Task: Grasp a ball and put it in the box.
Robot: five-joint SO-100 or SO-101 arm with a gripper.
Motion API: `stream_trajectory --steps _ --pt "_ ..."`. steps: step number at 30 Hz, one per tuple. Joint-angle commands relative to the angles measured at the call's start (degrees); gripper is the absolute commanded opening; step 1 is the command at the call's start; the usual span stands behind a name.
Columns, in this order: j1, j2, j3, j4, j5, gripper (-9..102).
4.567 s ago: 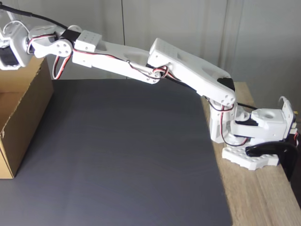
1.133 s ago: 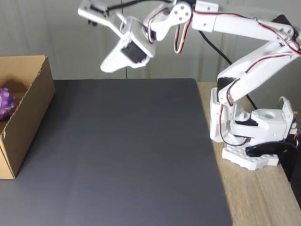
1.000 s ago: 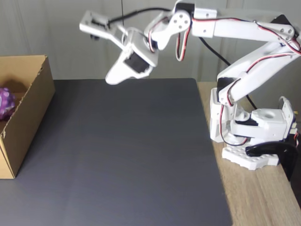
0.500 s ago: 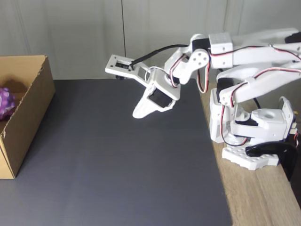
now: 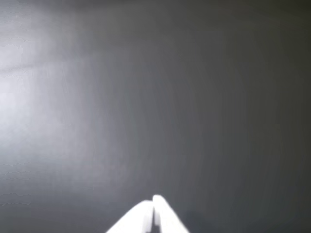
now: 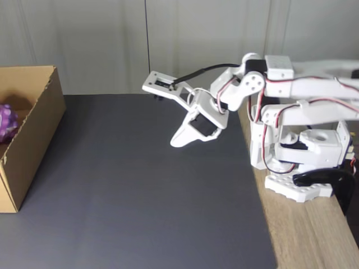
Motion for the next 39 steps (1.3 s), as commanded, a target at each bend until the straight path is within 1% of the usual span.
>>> stream_trajectory --steps 1,10,16,19,29,39 --pt "-0.3 2.6 0.4 3.3 -0.5 0" --pt "-0.6 2.7 2.1 4.8 -2.0 0" --pt "-1.8 2.8 2.2 10.5 -4.4 0" --pt "-3.0 2.8 2.2 14.3 -4.0 0" --pt "-4.1 2.8 2.2 22.5 -3.5 0" --pt "-7.9 2.9 2.2 23.7 -4.0 0"
